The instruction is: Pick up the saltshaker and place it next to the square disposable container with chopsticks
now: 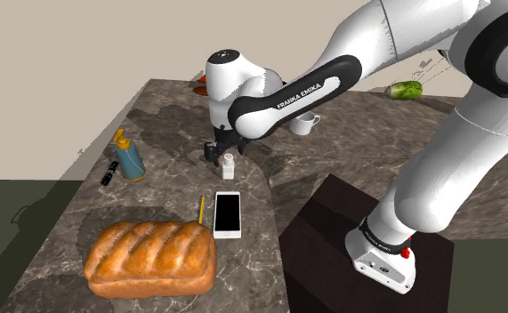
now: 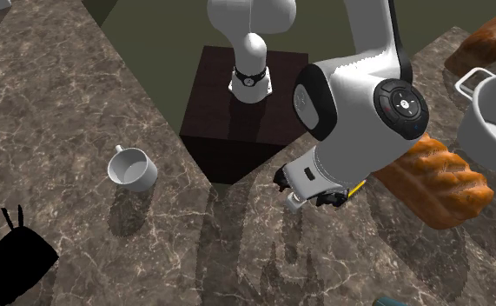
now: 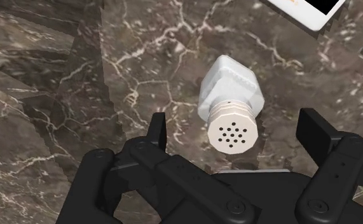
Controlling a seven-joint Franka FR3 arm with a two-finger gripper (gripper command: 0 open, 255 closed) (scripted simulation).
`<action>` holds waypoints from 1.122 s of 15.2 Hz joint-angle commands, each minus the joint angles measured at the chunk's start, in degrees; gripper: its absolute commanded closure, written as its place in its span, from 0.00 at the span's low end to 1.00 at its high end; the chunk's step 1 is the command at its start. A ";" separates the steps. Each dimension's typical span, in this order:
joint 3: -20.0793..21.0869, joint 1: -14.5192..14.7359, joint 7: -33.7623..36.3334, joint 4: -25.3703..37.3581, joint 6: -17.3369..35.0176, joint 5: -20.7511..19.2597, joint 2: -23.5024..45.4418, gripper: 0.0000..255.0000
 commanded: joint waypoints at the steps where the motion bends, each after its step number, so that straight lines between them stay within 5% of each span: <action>1: 0.00 0.00 0.00 0.00 0.00 0.00 0.00 1.00; 10: 0.00 0.00 0.00 -0.01 0.01 0.00 0.00 1.00; 17: -0.03 0.00 -1.68 2.56 -5.11 1.74 -2.86 1.00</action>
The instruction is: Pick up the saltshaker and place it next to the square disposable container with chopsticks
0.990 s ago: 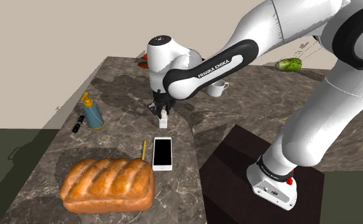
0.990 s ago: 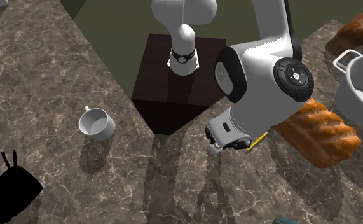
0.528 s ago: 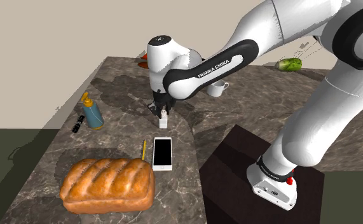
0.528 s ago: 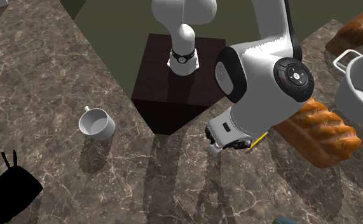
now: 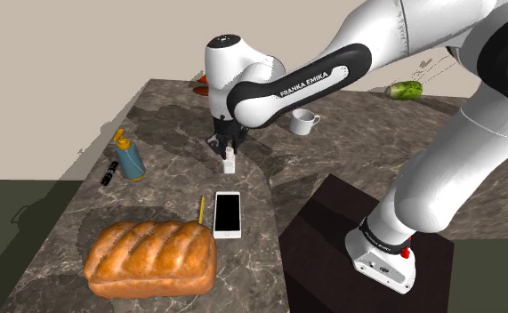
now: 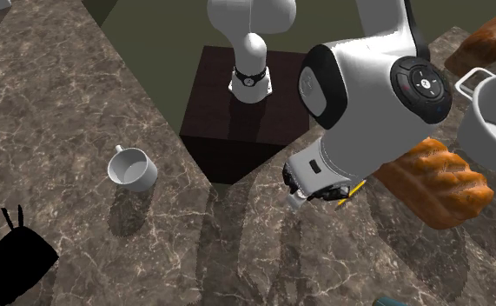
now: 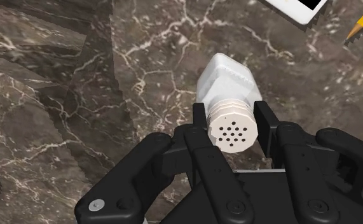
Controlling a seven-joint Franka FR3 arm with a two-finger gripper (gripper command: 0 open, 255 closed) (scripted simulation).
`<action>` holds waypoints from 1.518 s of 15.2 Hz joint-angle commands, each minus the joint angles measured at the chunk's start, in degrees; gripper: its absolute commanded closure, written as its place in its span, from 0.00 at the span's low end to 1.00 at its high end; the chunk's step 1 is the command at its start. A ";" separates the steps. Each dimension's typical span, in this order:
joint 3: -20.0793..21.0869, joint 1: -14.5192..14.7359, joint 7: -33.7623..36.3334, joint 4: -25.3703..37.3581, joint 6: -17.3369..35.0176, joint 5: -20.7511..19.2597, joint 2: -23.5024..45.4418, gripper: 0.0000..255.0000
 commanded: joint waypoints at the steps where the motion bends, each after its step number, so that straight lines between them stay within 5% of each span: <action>1: -0.06 -0.03 -0.56 0.96 -1.68 0.47 -0.79 1.00; 23: -0.53 -0.04 -3.79 13.27 -18.14 2.93 -5.43 1.00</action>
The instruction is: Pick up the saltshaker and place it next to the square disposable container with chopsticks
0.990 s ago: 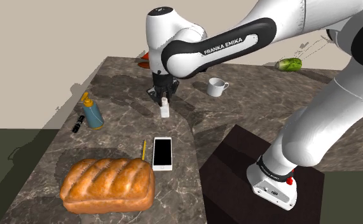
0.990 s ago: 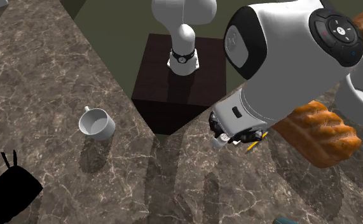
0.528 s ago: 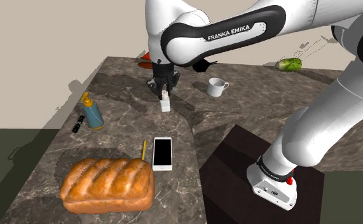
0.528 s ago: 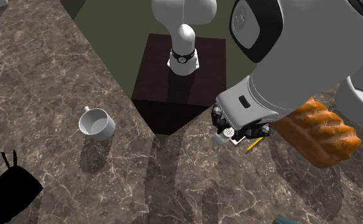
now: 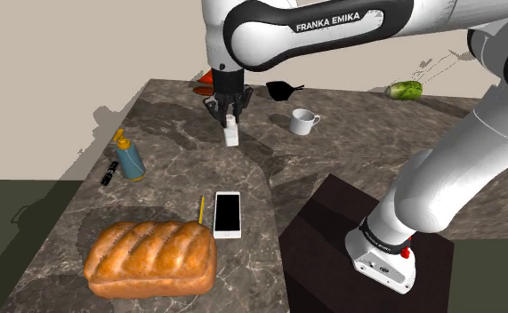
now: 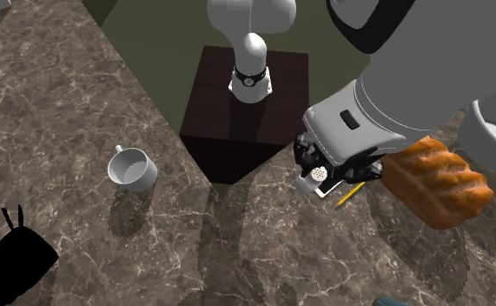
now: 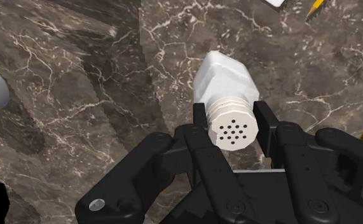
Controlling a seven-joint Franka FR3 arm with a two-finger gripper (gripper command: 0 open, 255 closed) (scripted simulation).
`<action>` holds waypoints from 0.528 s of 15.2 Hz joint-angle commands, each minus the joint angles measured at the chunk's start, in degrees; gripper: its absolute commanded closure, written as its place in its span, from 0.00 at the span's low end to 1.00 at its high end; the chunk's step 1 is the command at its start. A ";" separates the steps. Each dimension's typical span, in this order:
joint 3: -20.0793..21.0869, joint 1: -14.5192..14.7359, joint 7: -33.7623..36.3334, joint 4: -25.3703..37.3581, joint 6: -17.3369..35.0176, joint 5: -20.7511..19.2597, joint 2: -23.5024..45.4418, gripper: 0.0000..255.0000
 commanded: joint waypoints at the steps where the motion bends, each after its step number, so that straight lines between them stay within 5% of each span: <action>1: -0.02 0.01 -0.19 1.50 -1.71 0.12 -0.21 1.00; 8: -5.25 -3.37 -9.03 -3.14 -0.66 0.65 -4.83 1.00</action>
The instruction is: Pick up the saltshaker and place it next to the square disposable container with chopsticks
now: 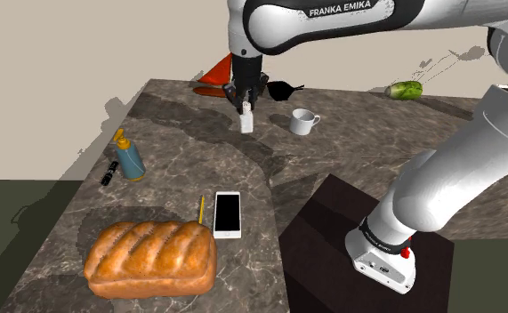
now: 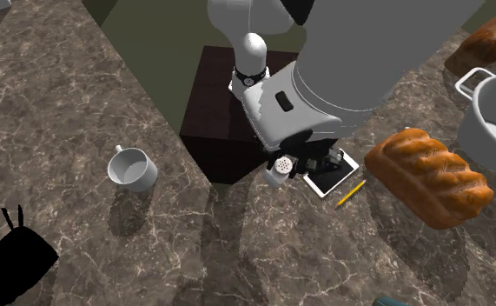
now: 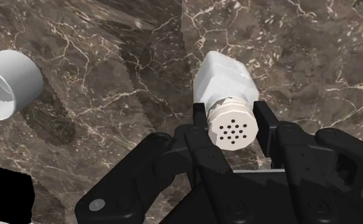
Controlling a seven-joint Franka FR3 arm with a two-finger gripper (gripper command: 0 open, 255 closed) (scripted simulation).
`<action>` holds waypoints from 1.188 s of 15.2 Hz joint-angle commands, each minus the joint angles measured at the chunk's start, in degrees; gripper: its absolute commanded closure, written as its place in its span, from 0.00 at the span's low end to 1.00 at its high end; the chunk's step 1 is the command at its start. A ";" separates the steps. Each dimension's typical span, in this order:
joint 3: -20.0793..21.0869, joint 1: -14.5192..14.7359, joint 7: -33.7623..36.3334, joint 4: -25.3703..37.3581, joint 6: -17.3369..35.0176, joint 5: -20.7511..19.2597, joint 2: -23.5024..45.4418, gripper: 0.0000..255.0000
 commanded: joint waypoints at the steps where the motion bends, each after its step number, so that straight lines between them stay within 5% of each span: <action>1: -1.80 -1.11 -2.97 -1.63 0.65 0.00 -1.28 1.00; 18: -17.06 -10.65 -26.59 -2.60 4.04 -2.37 -1.29 1.00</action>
